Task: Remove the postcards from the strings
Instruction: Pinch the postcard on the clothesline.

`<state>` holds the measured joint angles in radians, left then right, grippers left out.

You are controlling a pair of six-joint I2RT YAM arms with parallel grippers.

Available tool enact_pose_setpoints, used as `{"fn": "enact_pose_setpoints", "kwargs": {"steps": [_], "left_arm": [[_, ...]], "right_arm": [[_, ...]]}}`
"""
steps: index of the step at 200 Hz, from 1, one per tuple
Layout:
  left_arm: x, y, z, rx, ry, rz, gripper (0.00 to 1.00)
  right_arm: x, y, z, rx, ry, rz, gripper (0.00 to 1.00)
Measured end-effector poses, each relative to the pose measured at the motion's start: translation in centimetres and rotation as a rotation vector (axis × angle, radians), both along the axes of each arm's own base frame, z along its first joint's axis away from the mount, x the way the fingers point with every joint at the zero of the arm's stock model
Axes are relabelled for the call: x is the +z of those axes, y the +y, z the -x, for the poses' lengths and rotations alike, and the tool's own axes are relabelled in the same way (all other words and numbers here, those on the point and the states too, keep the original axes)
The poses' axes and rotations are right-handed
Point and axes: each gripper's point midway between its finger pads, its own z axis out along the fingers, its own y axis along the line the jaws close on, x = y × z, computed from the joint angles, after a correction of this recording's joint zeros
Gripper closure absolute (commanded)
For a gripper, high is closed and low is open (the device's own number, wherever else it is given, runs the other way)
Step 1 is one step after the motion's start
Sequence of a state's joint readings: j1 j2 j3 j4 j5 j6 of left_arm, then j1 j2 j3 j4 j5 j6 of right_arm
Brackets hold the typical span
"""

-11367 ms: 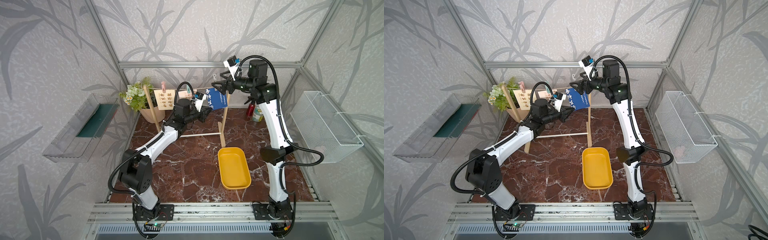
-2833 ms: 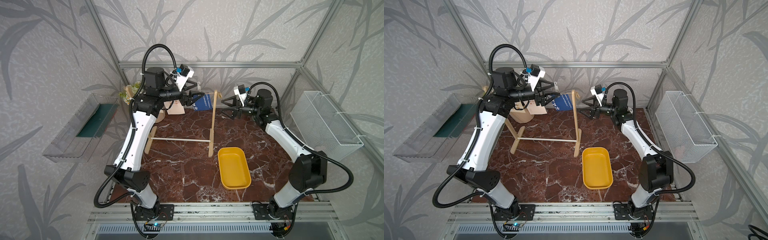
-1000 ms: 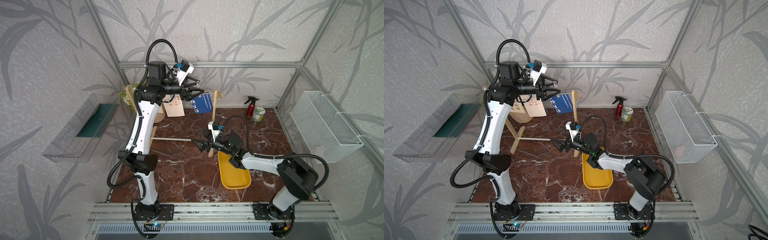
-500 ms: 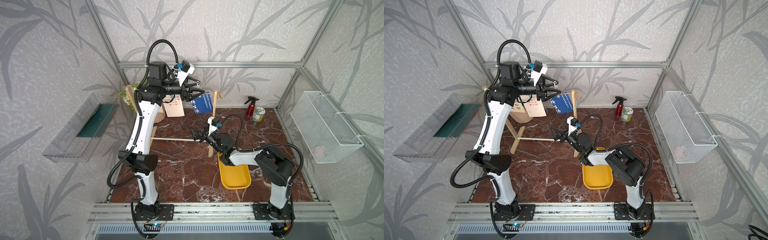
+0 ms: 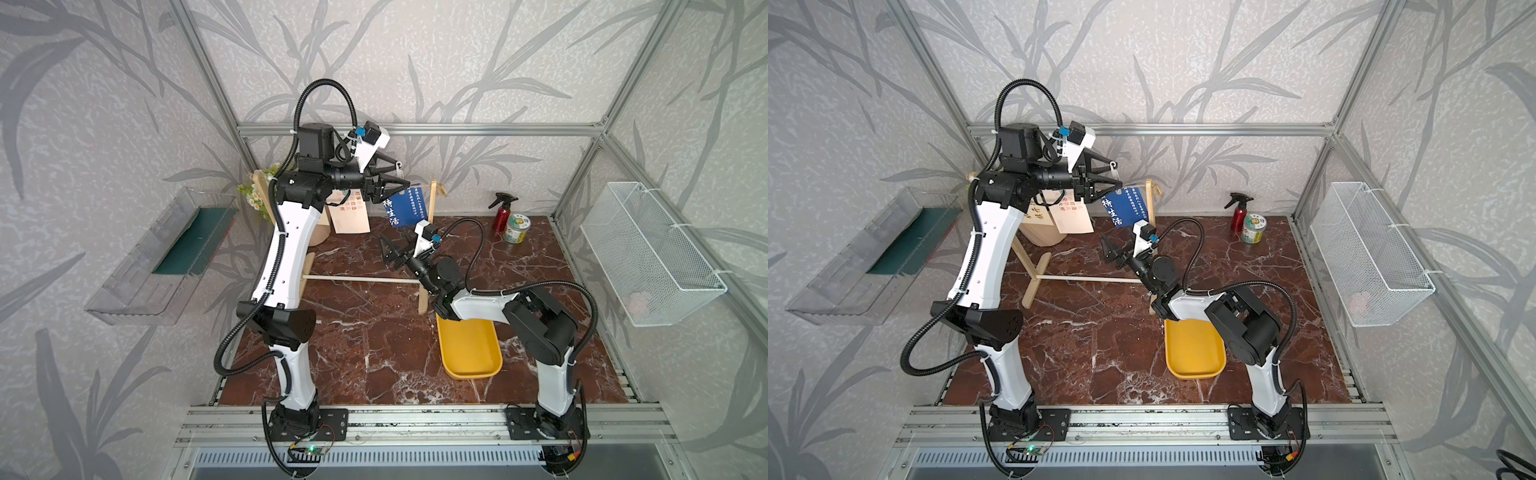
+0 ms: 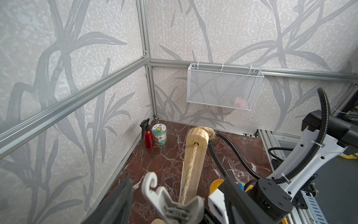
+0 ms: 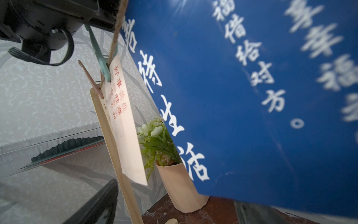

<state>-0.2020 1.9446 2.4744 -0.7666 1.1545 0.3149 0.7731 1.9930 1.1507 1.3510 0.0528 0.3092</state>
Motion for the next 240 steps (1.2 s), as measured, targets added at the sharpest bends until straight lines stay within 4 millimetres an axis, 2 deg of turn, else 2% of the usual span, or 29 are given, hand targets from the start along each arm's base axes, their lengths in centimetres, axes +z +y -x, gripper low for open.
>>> {"fn": "enact_pose_setpoints", "kwargs": {"steps": [42,98,139,204,240], "left_arm": [[0.0,0.0,0.0,0.0,0.0,0.0,0.25],[0.0,0.0,0.0,0.0,-0.001,0.0,0.25],[0.1,0.0,0.0,0.0,-0.004,0.001,0.25],[0.2,0.0,-0.1,0.0,-0.011,0.002,0.25],[0.3,0.0,-0.1,0.0,-0.018,0.004,0.25]], "right_arm": [[0.0,-0.9,-0.8,-0.026,0.005,-0.005,0.1],[-0.1,-0.9,-0.8,-0.025,0.012,-0.01,0.19],[0.2,-1.3,0.5,-0.022,0.008,0.0,0.22],[2.7,-1.8,2.5,-0.018,-0.041,-0.005,0.28],[2.2,-2.0,2.5,-0.026,-0.036,0.003,0.36]]}}
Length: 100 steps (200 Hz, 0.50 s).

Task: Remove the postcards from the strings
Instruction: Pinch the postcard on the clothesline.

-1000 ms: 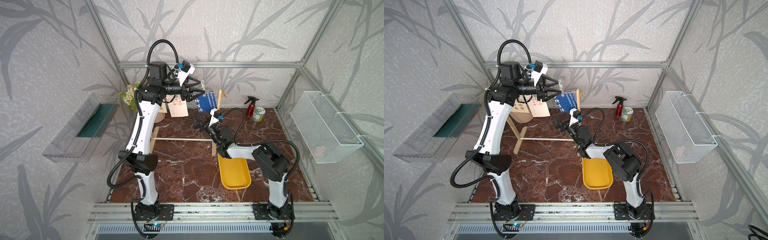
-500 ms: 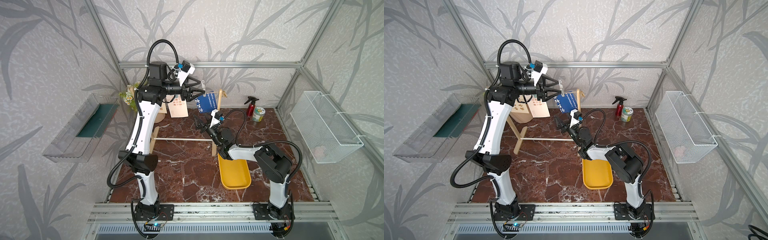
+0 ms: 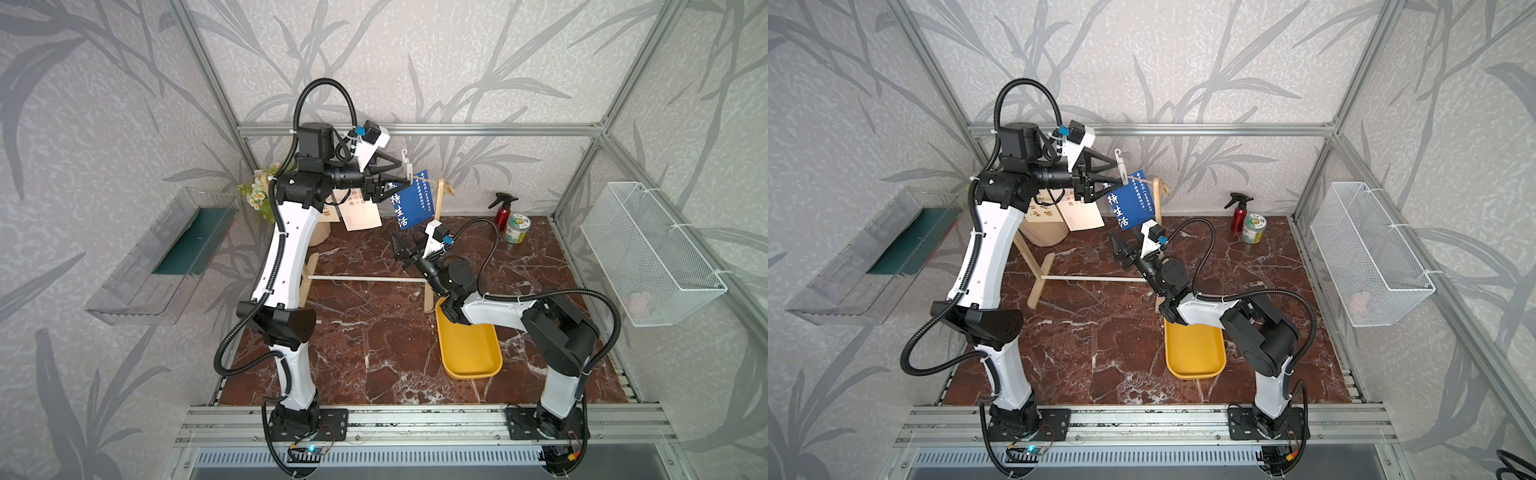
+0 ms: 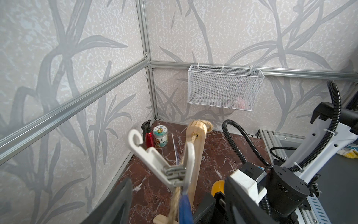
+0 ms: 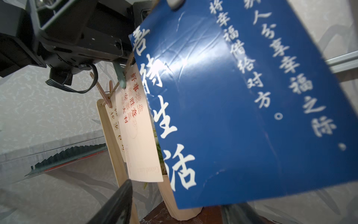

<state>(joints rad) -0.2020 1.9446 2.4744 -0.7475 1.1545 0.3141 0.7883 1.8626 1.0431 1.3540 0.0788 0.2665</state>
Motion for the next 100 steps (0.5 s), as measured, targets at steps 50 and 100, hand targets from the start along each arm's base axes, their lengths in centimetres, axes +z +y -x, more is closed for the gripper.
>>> {"fn": "enact_pose_setpoints", "kwargs": {"steps": [50,100], "left_arm": [[0.1,-0.1,0.0,-0.002,-0.005,0.002,0.26],[0.7,-0.8,0.2,-0.015,-0.02,0.017,0.32]], "right_arm": [[-1.1,-0.4,-0.2,-0.023,0.025,0.008,0.5],[-1.1,-0.4,-0.2,-0.022,0.025,0.007,0.55]]}}
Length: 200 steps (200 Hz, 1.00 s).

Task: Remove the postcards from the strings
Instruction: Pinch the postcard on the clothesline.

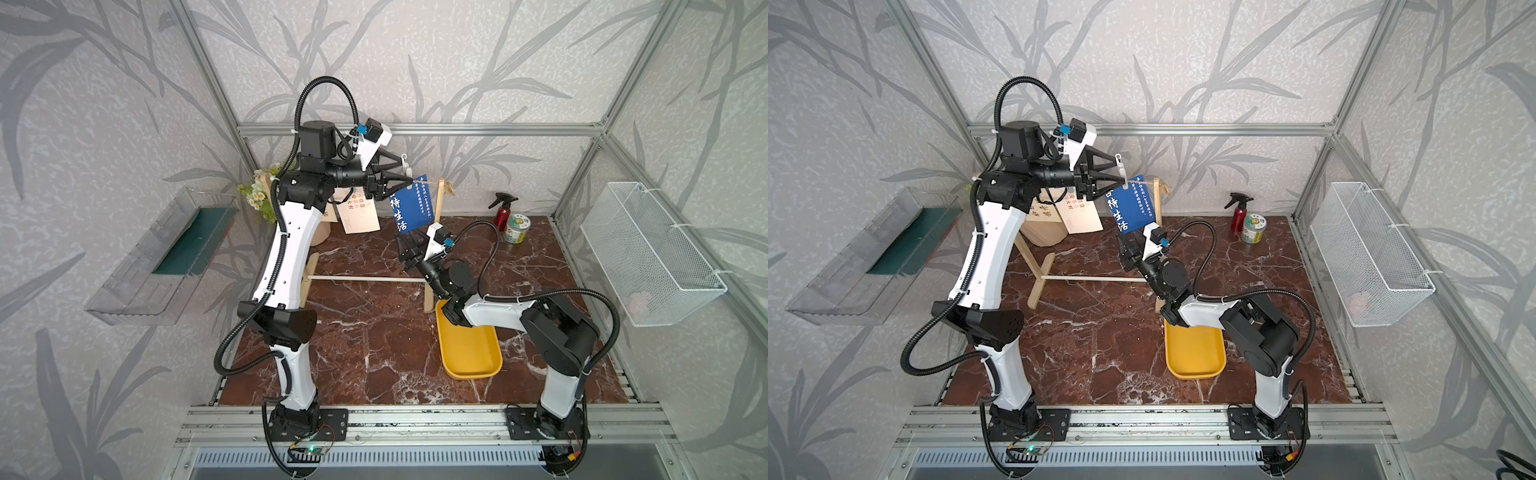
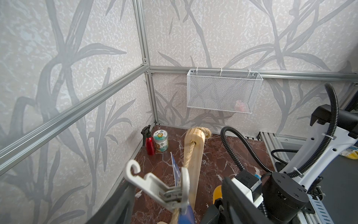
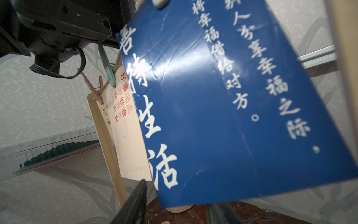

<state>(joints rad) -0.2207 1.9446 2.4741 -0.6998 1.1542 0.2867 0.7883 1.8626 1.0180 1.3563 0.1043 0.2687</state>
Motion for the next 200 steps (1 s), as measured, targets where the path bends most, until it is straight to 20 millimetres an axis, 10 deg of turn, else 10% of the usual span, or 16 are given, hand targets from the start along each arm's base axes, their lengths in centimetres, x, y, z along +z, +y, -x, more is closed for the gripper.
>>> {"fn": "enact_pose_setpoints", "kwargs": {"steps": [73,200], "left_arm": [[0.24,-0.58,0.29,-0.013,-0.005,0.006,0.51],[-0.29,-0.67,0.05,-0.014,0.0,0.001,0.51]], "right_arm": [[0.0,0.0,0.0,0.001,0.002,-0.002,0.59],[0.02,0.11,0.1,0.007,-0.005,0.004,0.76]]}}
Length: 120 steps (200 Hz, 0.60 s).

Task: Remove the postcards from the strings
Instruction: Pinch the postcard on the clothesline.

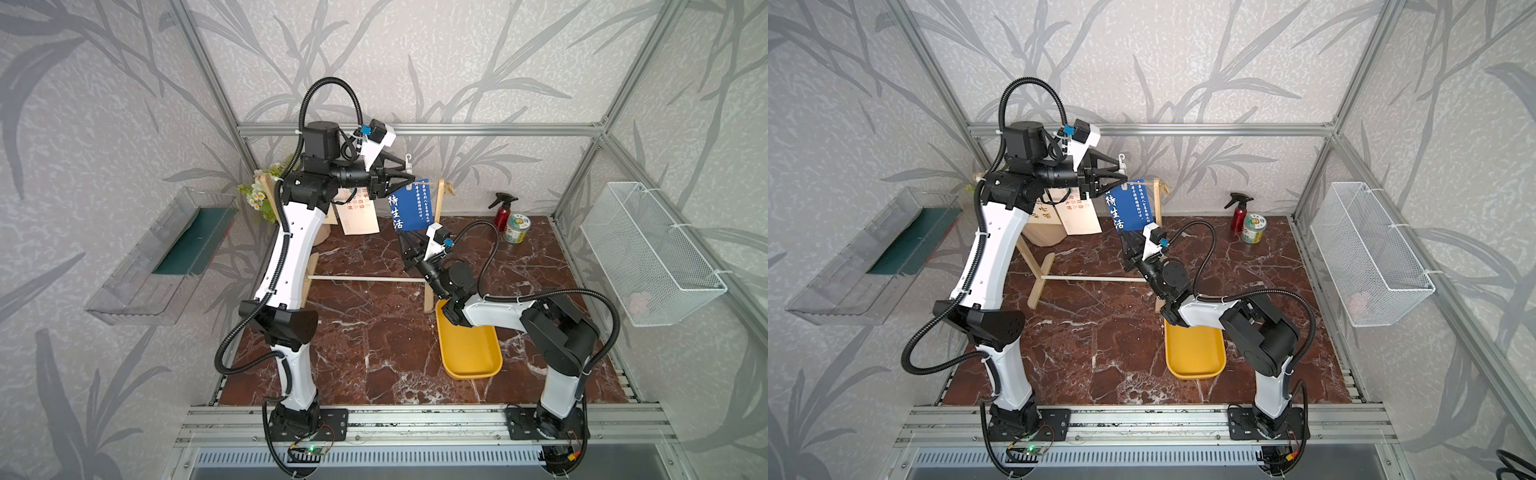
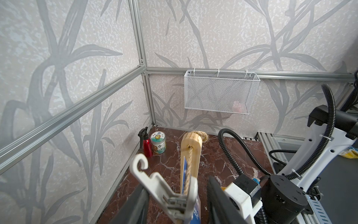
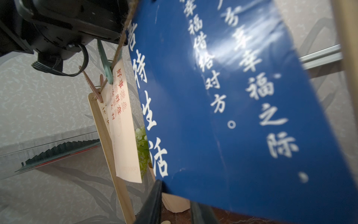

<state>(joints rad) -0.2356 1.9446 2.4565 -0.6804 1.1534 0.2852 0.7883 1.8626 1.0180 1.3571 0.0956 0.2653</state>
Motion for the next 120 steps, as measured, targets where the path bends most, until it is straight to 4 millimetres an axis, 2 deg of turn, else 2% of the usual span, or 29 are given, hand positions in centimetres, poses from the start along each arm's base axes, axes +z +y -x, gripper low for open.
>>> {"fn": "enact_pose_setpoints", "kwargs": {"steps": [23,68,120], "left_arm": [[-0.35,-0.03,-0.15,0.0,0.009,-0.003,0.51],[-0.23,-0.06,-0.17,0.0,0.002,0.0,0.54],[-0.13,-0.08,-0.18,-0.001,-0.005,0.001,0.68]], "right_arm": [[0.0,0.09,0.08,0.006,-0.002,0.002,0.79],[0.01,0.14,0.12,0.01,-0.004,0.004,0.79],[0.01,0.23,0.2,0.016,-0.006,0.006,0.8]]}}
